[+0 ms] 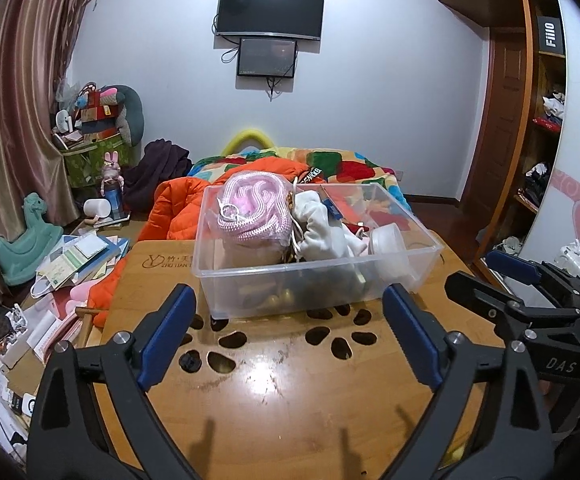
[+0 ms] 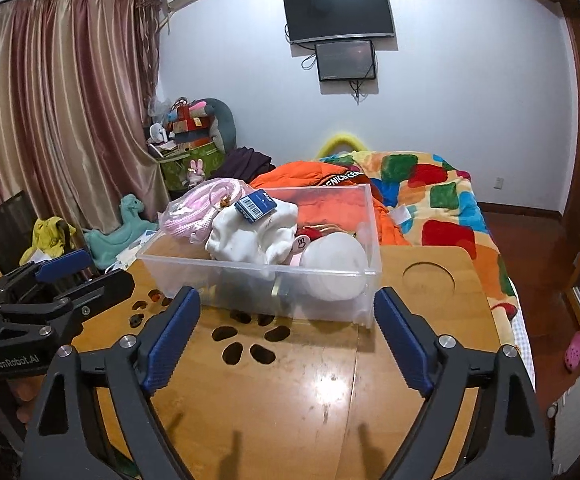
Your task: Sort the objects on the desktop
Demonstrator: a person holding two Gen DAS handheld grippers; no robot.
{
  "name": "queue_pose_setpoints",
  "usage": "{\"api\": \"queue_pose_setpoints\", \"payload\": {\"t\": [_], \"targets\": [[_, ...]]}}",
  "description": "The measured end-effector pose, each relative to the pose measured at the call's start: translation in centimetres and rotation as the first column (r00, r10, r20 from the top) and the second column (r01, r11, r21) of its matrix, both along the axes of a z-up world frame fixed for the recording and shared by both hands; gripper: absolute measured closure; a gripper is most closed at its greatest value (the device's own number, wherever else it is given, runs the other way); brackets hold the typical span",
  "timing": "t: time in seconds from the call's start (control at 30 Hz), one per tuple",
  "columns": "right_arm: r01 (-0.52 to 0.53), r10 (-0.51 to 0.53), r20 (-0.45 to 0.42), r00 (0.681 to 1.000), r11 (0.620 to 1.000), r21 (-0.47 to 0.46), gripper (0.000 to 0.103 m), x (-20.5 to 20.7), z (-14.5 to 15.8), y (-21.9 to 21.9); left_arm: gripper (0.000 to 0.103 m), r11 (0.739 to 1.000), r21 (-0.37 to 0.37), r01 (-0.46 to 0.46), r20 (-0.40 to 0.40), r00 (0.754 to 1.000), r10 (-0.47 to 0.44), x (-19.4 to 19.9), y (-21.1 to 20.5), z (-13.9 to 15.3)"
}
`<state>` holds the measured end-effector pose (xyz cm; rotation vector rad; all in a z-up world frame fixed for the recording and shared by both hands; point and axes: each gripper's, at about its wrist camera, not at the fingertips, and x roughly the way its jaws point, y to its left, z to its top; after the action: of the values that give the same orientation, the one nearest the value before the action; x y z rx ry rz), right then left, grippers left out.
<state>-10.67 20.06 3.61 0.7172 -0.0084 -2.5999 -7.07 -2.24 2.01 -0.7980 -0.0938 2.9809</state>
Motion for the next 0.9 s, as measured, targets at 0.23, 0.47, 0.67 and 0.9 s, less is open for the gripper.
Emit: {"api": "queue_pose_setpoints", "payload": {"t": [0.23, 0.47, 0.67, 0.9], "targets": [[0.016, -0.016, -0.011, 1.0, 1.0, -0.004, 0.006, 1.7, -0.4, 0.4, 0.008, 1.0, -0.021, 0.003, -0.011, 1.0, -0.003, 1.6, 0.8, 0.0], [0.032, -0.032, -0.026, 0.999, 0.999, -0.013, 0.004, 3.0, -0.3, 1.0, 0.008, 1.0, -0.016, 0.003, -0.005, 1.0, -0.004, 2.7, 1.1, -0.3], [0.052, -0.052, -0.03, 0.998, 0.999, -0.002, 0.003, 3.3, -0.5, 1.5, 0.008, 1.0, -0.012, 0.002, 0.004, 1.0, -0.002, 2.9, 1.3, -0.5], [0.054, -0.054, -0.013, 0.998, 0.998, 0.016, 0.002, 3.3, -1.3, 1.4, 0.008, 1.0, -0.01, 0.01, -0.007, 1.0, -0.01, 3.0, 1.3, -0.7]]}}
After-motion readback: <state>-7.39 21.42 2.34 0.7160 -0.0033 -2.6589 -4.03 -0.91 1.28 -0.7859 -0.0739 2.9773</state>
